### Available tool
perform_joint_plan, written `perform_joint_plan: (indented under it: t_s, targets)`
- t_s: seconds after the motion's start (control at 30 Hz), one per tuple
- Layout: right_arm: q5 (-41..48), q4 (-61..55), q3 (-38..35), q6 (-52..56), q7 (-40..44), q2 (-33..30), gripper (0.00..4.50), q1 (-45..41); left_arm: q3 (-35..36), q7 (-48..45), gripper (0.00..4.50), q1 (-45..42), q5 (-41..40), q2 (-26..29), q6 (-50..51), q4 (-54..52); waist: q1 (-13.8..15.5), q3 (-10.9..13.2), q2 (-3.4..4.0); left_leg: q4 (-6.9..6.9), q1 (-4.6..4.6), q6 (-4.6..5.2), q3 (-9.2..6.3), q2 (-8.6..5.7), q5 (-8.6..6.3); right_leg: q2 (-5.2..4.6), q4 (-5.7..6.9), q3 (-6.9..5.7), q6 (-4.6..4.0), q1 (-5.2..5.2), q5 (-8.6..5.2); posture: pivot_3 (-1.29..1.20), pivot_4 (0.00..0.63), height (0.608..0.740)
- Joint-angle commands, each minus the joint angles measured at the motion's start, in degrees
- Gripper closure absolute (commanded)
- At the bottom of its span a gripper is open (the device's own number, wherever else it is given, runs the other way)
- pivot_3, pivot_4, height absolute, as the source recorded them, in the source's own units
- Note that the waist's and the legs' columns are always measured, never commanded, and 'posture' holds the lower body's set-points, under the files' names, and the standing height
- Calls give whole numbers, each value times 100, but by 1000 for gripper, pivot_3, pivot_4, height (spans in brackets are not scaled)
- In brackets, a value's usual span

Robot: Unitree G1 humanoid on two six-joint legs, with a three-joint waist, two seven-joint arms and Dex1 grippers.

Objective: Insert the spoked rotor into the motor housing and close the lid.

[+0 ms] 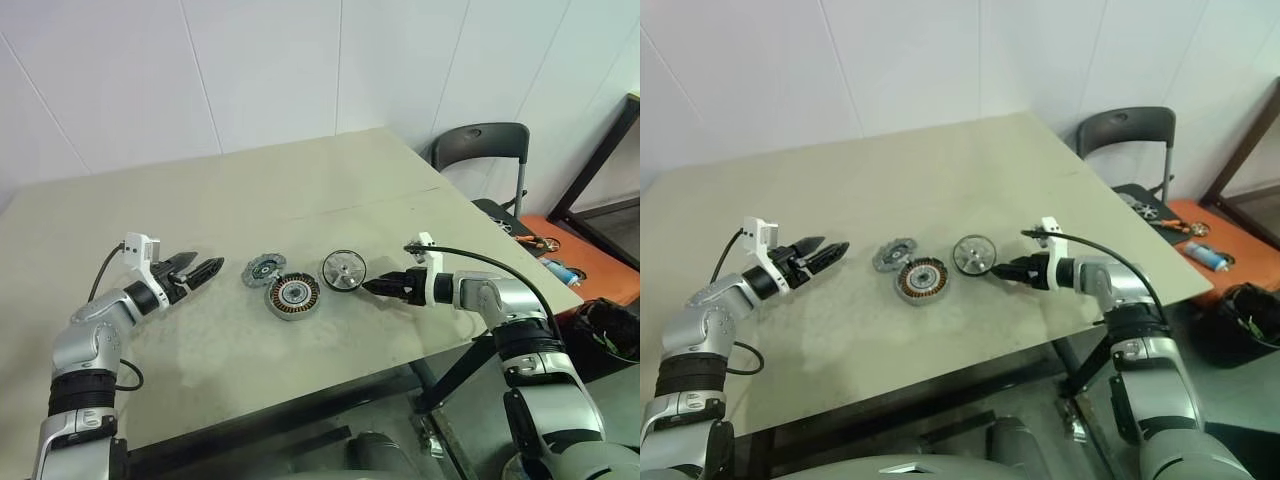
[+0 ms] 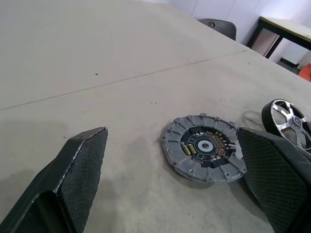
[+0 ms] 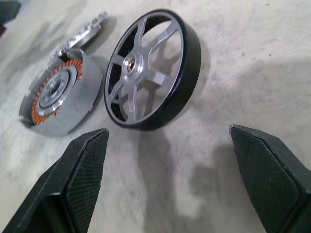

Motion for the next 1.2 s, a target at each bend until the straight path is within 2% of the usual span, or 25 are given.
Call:
perform_joint_plan:
  t_s: [0.03,0.3,0.5,0.6,0.83,1.2]
  targets:
    - [12,120,-60,-128,-153,283,332,-204,35,14,0,-34,-28,16,-86,-181,-4,0,0,2,1,0,0,2,0,2,1,0,-1,1,2,0,0,740]
    - [-183,657,-65,-519,-409,683,332,-339,-45,42,0,30,26,-13,-125,-211,-27,-2,-3,10,9,-1,1,5,0,7,9,0,-3,10,8,0,0,740]
    - [-243,603,4,-605,-388,811,332,-359,-70,69,0,40,42,-36,-140,-220,-31,-3,-3,16,13,-2,2,7,1,10,10,0,-3,15,13,0,0,740]
    - [-254,531,10,-618,-371,801,936,-378,-75,80,0,38,55,-47,-169,-191,-28,-2,-3,16,11,-2,1,7,1,10,9,0,-4,14,13,0,0,740]
    - [-485,708,89,-826,-403,727,3288,-410,-77,117,0,51,91,-107,-196,-173,9,-2,0,14,0,-2,1,5,1,6,2,0,-5,5,13,0,0,740]
    - [-532,646,188,-754,-386,706,3288,-359,-49,150,0,78,125,-142,-247,-179,9,-5,-4,18,10,-2,-2,5,1,7,4,-6,-3,19,14,0,0,740]
